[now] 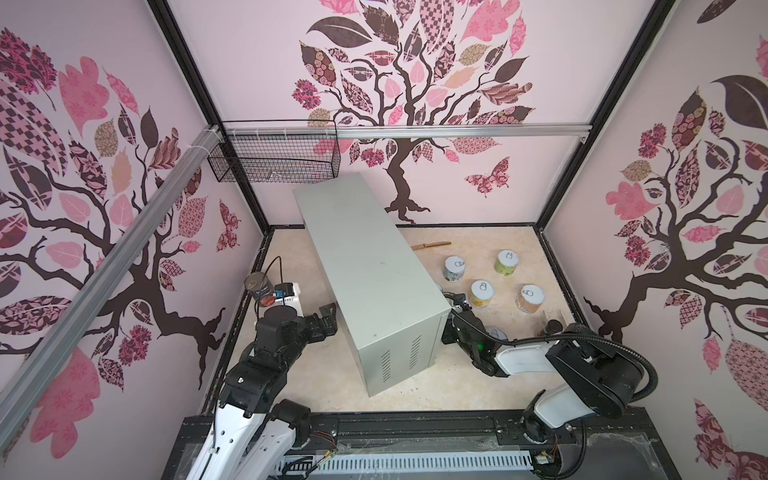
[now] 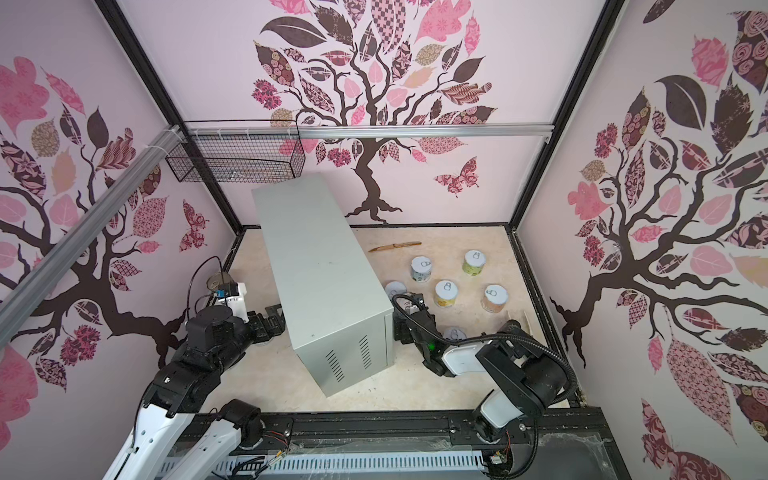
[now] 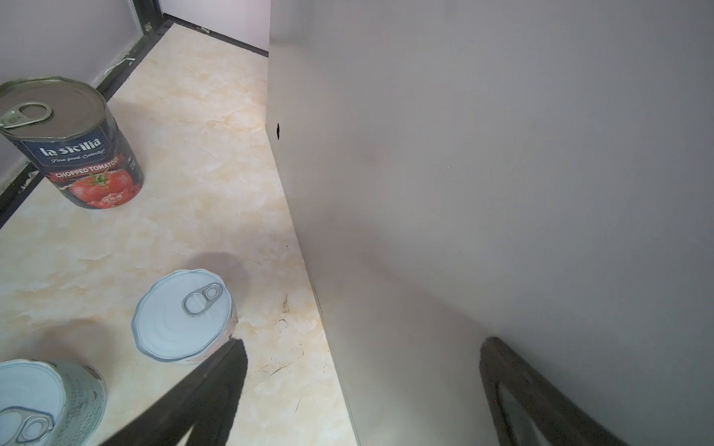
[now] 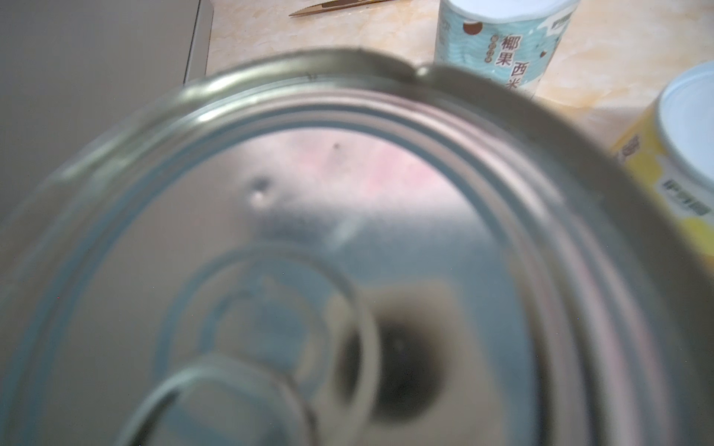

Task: Place and organize the canned foods onto the counter
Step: 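Close the right gripper on the blue can and lift it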

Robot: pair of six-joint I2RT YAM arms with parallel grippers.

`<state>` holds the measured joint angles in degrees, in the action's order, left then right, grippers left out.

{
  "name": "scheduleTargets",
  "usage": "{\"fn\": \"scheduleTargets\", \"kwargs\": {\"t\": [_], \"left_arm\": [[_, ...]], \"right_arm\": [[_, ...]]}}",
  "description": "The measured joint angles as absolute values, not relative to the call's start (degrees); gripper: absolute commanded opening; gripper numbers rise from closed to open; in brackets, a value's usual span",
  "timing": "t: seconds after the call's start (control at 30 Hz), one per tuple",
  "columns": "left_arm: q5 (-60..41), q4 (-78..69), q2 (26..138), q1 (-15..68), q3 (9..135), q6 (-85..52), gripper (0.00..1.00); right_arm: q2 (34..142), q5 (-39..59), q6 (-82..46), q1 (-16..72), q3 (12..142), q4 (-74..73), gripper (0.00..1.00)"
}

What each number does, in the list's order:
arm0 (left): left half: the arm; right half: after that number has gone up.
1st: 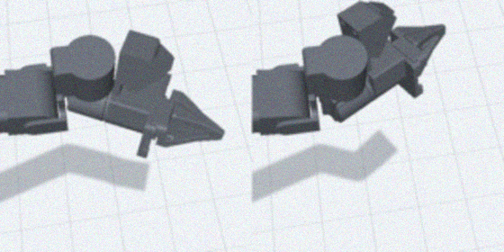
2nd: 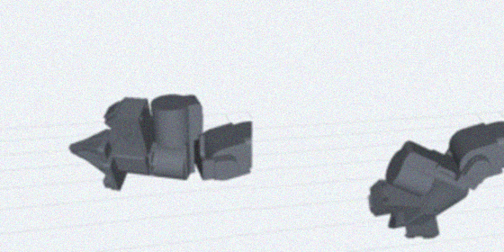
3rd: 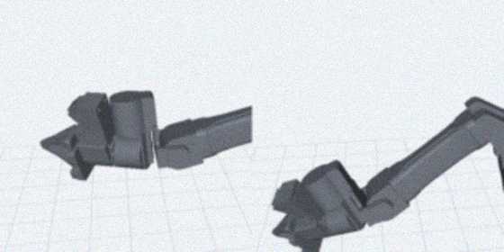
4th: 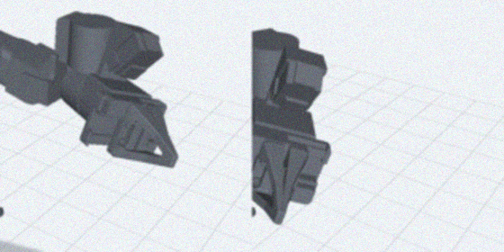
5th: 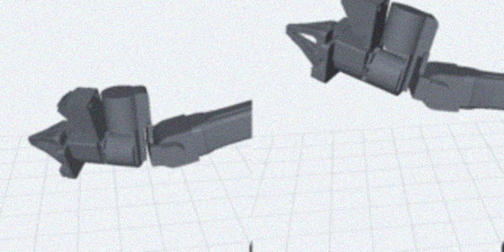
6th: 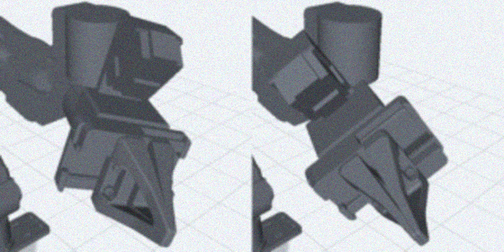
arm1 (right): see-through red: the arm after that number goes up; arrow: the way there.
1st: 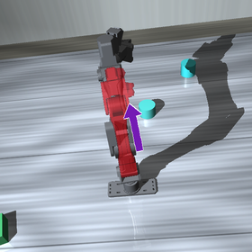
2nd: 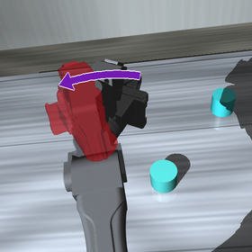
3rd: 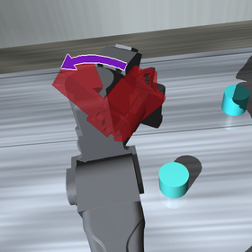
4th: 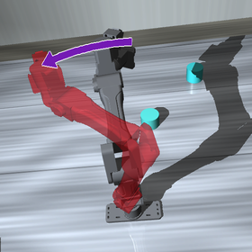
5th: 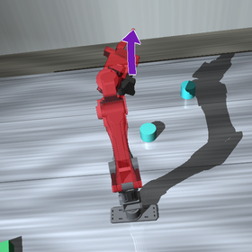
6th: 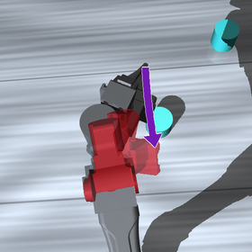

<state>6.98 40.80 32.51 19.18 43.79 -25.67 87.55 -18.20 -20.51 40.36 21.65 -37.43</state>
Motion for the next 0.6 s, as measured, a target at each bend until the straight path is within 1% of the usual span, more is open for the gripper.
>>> {"fn": "scheduleTargets", "kwargs": {"t": [0.13,0.37,0.6], "left_arm": [[7.07,40.71,31.66,19.18,43.79,-25.69,0.98],[7.35,41.32,30.74,19.18,44.03,-25.26,0.98],[8.99,46.57,33.21,19.18,50.35,-22.83,0.98]], "right_arm": [[85.71,-18.28,-20.40,40.36,21.67,-34.35,0.62],[78.85,-19.59,-21.04,40.36,22.04,-22.59,0.60],[75.77,-22.59,-21.87,40.10,27.38,-8.97,0.59]]}}
